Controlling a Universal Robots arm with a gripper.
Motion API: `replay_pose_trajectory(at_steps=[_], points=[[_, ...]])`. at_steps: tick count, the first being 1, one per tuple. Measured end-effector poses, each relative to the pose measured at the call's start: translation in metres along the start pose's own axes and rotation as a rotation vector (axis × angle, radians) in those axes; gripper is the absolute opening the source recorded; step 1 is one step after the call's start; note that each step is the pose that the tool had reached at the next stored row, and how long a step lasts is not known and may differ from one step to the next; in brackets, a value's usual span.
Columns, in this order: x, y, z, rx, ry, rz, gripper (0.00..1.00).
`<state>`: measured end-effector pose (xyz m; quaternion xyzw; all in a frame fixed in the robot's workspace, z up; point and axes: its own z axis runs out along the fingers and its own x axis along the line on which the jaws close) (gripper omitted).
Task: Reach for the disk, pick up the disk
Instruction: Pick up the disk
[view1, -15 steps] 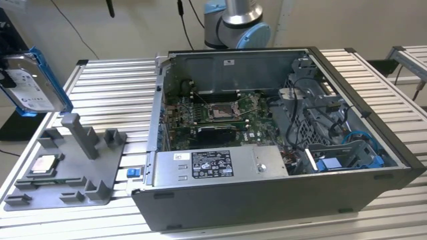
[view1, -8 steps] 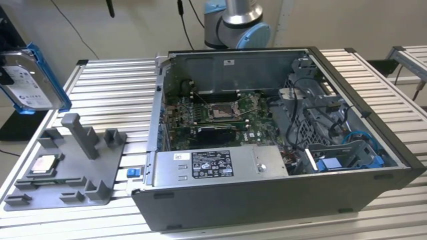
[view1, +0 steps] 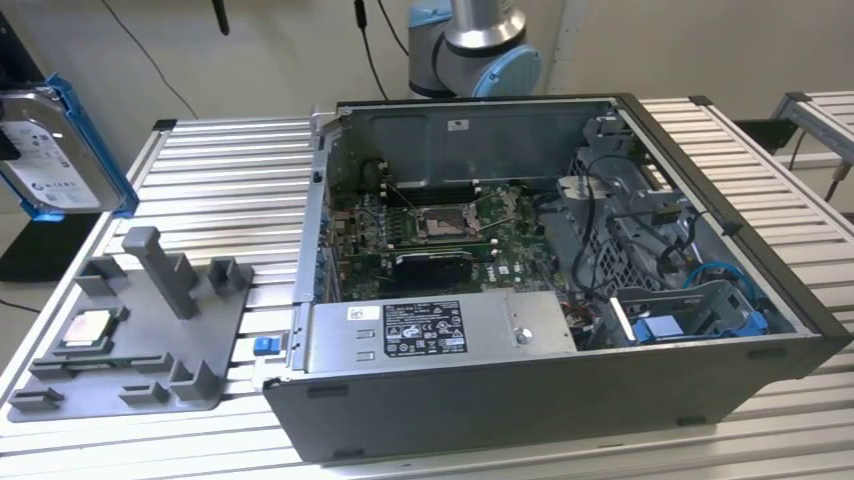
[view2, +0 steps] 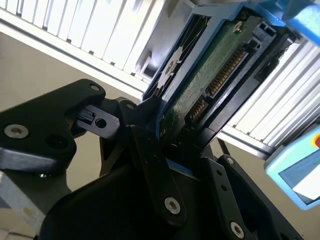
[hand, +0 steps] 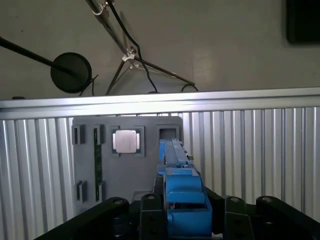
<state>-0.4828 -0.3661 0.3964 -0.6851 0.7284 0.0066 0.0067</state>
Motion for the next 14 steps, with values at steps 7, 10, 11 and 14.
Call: replay_pose_trajectory(at_steps=[7,10,11,14], points=[[-0.0003,0.0000,-0.0140,0.0001,0.0000,0.000,0.00],[-0.0004,0.0000,-0.0190,0.0001,0.0000,0.000,0.00],[-0.0004,0.0000,-0.0207,0.0001,0.0000,0.000,0.00],[-0.0005,0.0000,-0.0259,0.0001,0.0000,0.000,0.00]])
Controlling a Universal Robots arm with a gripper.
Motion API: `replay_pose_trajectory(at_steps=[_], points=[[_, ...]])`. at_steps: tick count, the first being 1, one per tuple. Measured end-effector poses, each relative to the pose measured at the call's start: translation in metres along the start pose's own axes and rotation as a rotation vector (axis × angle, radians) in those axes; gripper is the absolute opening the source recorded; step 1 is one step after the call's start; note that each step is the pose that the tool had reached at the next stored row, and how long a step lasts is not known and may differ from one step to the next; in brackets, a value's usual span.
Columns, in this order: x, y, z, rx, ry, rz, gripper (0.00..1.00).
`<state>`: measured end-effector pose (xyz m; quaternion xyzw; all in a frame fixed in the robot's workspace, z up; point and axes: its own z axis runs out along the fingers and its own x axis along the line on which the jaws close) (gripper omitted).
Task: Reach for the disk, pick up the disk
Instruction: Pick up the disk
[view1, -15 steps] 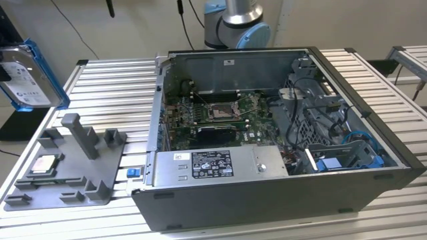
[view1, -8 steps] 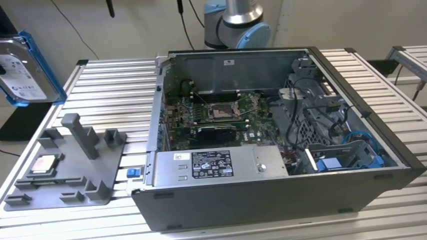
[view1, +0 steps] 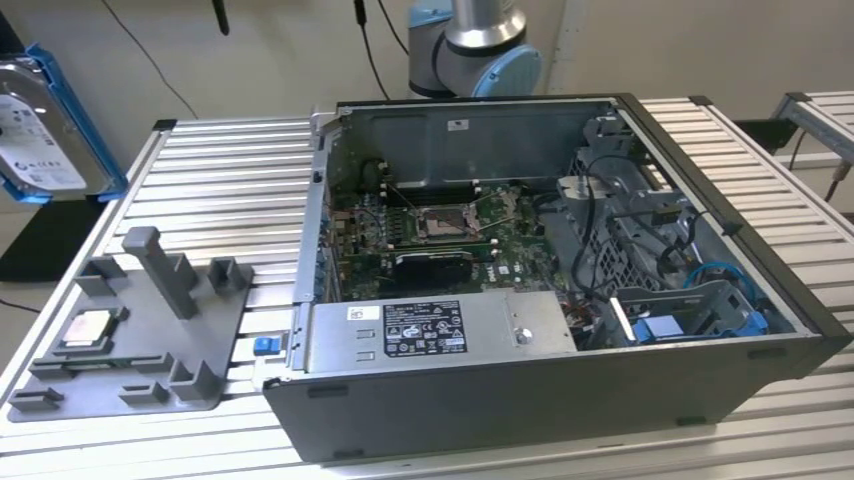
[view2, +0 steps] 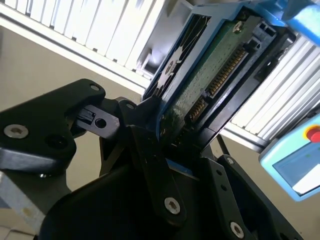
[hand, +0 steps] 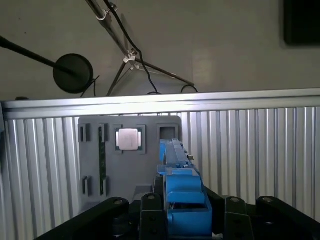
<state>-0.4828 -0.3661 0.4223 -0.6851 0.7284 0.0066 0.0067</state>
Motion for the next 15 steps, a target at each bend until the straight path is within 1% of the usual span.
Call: replay_pose_trajectory(at_steps=[10,15], points=[[-0.0003,0.0000,-0.0158,0.0000,0.0000,0.000,0.00],[-0.0004,0.0000,-0.0223,0.0000,0.0000,0.000,0.00]])
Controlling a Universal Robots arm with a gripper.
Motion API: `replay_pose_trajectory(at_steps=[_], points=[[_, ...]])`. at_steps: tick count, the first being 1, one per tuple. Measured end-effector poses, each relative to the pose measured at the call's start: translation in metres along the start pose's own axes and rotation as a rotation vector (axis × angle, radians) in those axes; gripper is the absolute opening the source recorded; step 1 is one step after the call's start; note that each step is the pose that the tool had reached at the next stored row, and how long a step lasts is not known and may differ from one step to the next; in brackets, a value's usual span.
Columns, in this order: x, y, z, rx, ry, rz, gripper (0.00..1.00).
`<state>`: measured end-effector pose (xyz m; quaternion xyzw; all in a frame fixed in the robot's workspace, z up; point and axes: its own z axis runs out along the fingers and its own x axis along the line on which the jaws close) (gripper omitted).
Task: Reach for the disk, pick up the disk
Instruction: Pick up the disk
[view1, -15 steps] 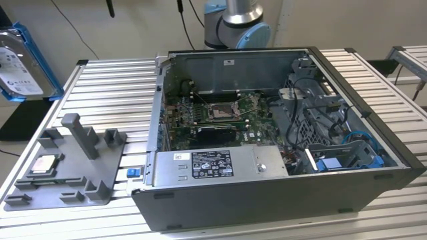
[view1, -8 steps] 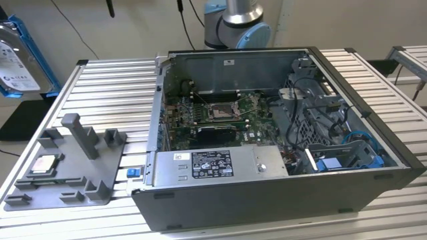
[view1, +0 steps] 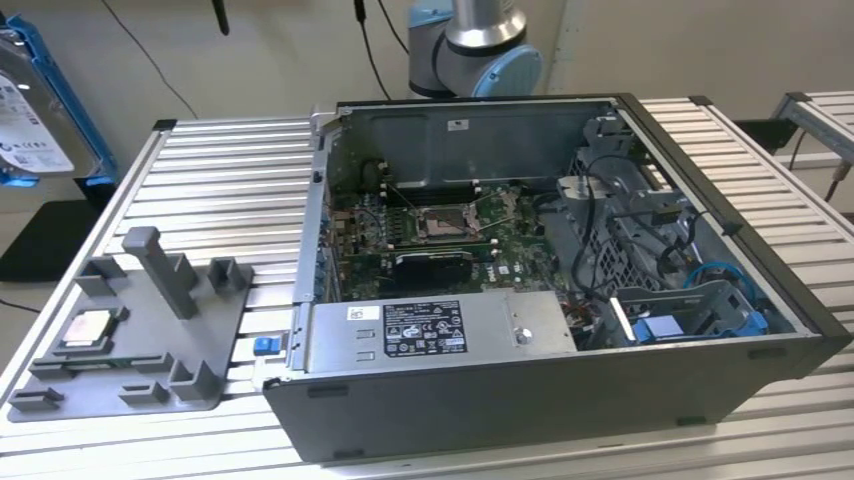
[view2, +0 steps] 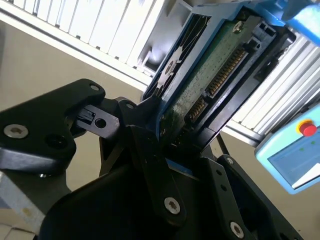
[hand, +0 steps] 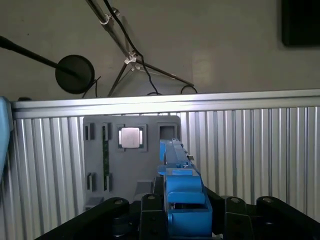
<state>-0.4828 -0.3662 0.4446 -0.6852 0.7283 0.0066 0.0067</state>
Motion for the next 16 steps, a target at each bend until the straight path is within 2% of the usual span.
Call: replay_pose_trajectory(at_steps=[12,16], points=[[-0.0003,0.0000,-0.0171,0.0000,-0.0001,0.000,0.00],[-0.0005,0.0000,-0.0253,0.0001,-0.0001,0.000,0.00]])
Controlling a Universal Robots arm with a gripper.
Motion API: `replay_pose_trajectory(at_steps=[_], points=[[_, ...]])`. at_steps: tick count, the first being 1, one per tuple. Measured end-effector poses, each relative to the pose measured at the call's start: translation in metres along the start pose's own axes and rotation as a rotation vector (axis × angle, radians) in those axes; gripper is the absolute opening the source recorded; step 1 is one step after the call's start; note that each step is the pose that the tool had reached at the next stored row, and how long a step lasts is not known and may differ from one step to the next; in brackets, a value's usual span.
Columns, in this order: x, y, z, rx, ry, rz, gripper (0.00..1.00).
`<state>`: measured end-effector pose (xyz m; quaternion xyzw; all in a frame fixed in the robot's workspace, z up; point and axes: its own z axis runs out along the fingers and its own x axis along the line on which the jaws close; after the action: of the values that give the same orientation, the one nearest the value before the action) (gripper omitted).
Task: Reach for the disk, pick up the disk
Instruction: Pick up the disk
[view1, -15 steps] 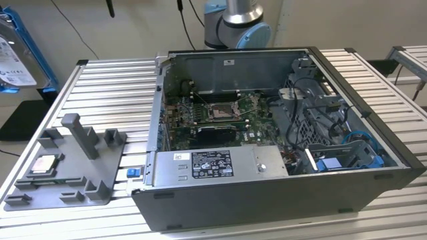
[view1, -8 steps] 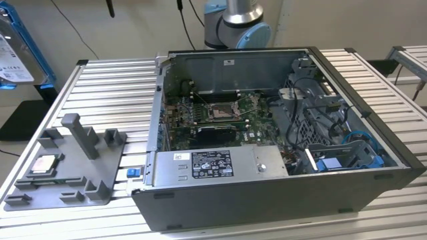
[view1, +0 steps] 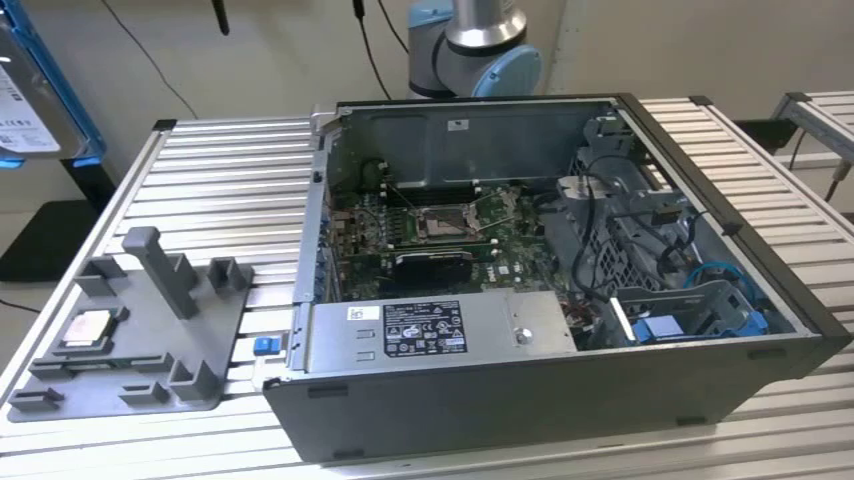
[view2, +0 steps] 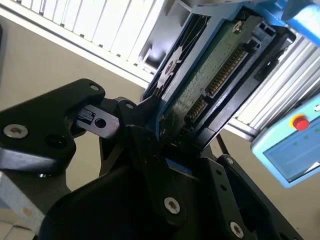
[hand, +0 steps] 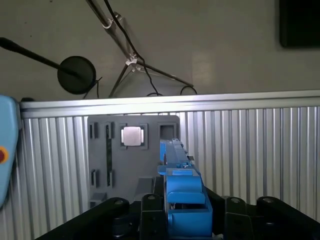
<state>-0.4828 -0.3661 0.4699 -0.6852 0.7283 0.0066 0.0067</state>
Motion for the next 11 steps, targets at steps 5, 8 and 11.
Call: replay_pose_trajectory(at_steps=[5,8,11], points=[[-0.0003,0.0000,-0.0130,-0.0001,0.0001,0.000,0.00],[-0.0004,0.0000,-0.0201,-0.0002,0.0001,0.000,0.00],[-0.0005,0.0000,-0.0268,-0.0001,0.0001,0.000,0.00]])
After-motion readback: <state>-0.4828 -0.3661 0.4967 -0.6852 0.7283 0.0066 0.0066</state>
